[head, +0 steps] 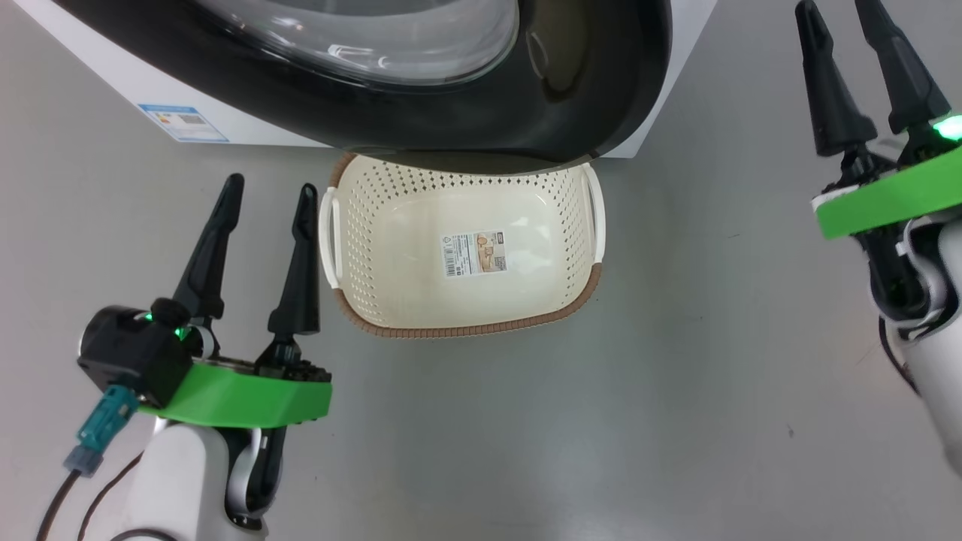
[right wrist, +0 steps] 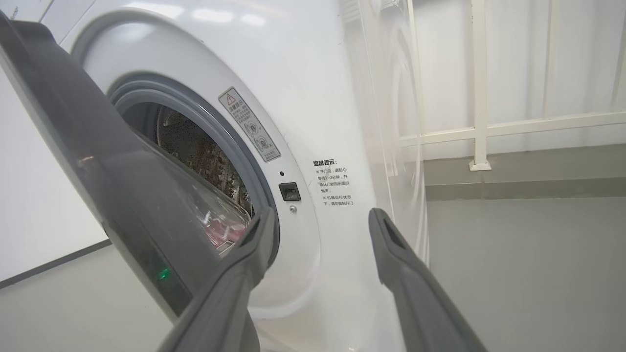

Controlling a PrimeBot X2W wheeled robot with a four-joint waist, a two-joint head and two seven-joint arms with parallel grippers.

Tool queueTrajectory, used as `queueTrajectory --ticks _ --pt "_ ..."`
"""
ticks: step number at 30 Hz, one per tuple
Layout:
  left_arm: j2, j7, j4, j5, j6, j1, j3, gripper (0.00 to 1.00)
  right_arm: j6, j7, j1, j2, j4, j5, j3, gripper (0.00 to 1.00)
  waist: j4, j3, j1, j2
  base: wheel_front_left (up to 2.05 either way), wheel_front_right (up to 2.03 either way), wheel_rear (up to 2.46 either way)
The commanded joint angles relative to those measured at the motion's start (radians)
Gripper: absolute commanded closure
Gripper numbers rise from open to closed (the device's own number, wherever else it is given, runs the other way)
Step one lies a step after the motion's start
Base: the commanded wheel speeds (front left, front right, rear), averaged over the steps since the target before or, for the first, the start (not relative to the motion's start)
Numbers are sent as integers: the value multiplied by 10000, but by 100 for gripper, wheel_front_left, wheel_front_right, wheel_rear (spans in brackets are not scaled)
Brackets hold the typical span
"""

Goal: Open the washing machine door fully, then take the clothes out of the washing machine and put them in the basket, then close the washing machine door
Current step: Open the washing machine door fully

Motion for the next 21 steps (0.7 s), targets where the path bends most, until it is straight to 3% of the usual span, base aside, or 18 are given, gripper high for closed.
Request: queueTrajectory --ticks 1,5,11,17,21 --pt "189 -76 -257 91 -58 153 366 0 75 -59 646 384 -366 -888 -388 0 -23 -24 0 0 0 0 0" --pt "189 -76 -312 119 -56 181 452 0 75 -60 1370 1265 -926 -2440 -1615 0 -66 -50 0 0 0 0 0" --pt "189 -76 -353 154 -56 187 499 0 75 -61 2139 2148 -1723 -3784 -2618 0 -100 -83 0 0 0 0 0" --pt "189 -76 -399 189 -52 206 532 0 75 -62 2899 2856 -2345 -5005 -3136 0 -154 -84 0 0 0 0 0" --pt "189 -76 -435 213 -52 228 498 0 75 -62 3302 3159 -2626 -5211 -3139 0 -184 -128 0 0 0 0 0"
